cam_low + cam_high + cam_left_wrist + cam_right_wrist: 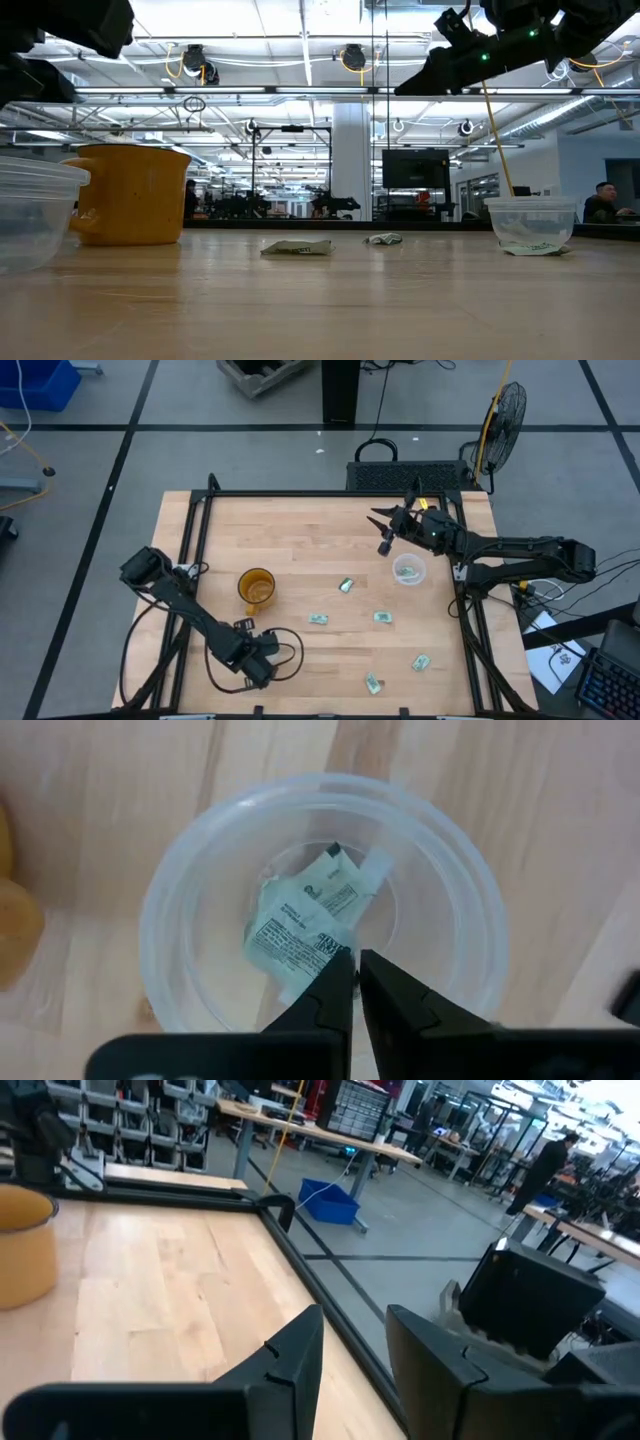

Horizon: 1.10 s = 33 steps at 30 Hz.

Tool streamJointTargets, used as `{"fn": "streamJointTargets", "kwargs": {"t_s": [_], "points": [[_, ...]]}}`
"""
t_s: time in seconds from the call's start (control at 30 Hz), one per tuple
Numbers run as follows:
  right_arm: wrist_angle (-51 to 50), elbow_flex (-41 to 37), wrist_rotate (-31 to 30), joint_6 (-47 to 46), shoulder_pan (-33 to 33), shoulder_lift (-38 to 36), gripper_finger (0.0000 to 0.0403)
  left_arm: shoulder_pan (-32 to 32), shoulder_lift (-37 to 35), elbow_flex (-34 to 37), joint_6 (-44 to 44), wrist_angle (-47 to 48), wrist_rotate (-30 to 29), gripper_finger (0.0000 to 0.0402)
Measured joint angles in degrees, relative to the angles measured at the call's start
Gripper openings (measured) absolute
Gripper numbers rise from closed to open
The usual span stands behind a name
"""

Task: Pick and place Stevia / Truvia into bins
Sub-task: Put the stevia packet into the bottom transparent container, then put the truvia packet into the top transparent container

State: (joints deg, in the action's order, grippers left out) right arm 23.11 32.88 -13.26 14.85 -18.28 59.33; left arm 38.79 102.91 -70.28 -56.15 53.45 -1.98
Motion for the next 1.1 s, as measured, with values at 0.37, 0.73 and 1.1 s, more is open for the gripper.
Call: {"fn": "streamJointTargets", "kwargs": {"t_s": [0.37,0.73,1.1], "points": [[-2.9,0.0,0.0,-2.2,0.0,0.0,0.0105,-4.3,0.0,0.0,-3.6,-0.1,3.8,0.0098],[-6.3,0.0,0.7,-2.1,0.0,0.0,0.0105,-10.3,0.0,-9.7,10.6,10.9,9.1,0.0087],[-10.1,0.0,19.2,-0.5,4.1,0.0,0.0122,-13.2,-7.4,-22.6,28.6,31.3,-11.9,0.006]]}}
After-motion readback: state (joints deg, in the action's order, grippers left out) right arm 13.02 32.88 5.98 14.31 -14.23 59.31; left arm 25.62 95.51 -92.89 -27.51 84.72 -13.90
